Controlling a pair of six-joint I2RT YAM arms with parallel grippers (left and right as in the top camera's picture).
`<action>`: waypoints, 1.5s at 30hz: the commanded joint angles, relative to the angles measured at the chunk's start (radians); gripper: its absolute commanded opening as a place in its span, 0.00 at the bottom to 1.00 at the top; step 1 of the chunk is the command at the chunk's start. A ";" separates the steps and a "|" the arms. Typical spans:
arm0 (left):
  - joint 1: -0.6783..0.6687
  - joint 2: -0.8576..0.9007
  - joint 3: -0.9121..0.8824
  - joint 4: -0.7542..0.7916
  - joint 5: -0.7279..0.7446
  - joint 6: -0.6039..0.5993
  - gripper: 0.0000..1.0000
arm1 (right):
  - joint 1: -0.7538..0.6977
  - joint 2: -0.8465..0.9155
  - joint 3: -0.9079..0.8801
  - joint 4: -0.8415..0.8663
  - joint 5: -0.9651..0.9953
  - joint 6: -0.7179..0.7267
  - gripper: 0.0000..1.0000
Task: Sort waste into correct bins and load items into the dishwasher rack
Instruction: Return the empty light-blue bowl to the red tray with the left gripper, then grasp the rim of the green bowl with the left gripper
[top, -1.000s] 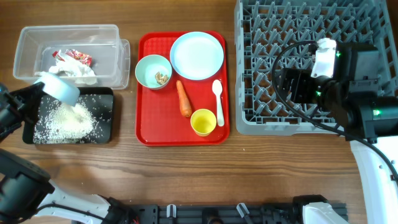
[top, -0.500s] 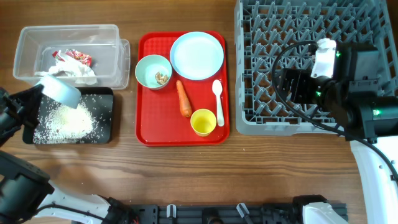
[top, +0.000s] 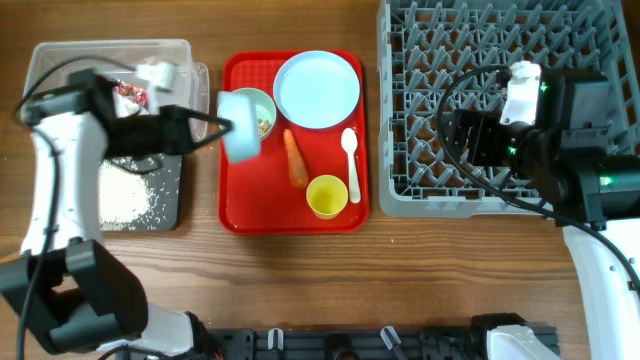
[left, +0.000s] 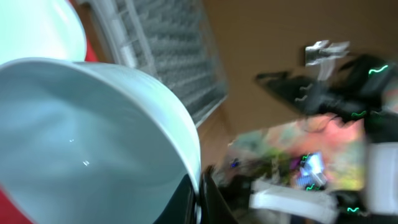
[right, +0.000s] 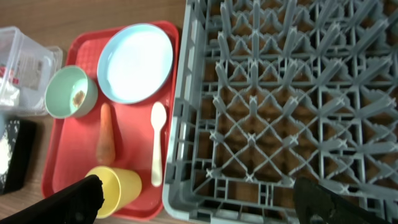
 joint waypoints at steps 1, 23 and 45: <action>-0.166 -0.016 0.011 0.188 -0.440 -0.547 0.04 | -0.002 0.007 0.010 -0.001 -0.008 0.004 1.00; -0.752 -0.014 -0.272 0.463 -1.455 -1.019 0.07 | -0.002 0.007 0.010 -0.010 -0.008 0.003 1.00; -0.566 0.220 -0.010 0.792 -1.318 -0.640 0.76 | -0.002 0.079 0.010 -0.012 -0.009 0.005 1.00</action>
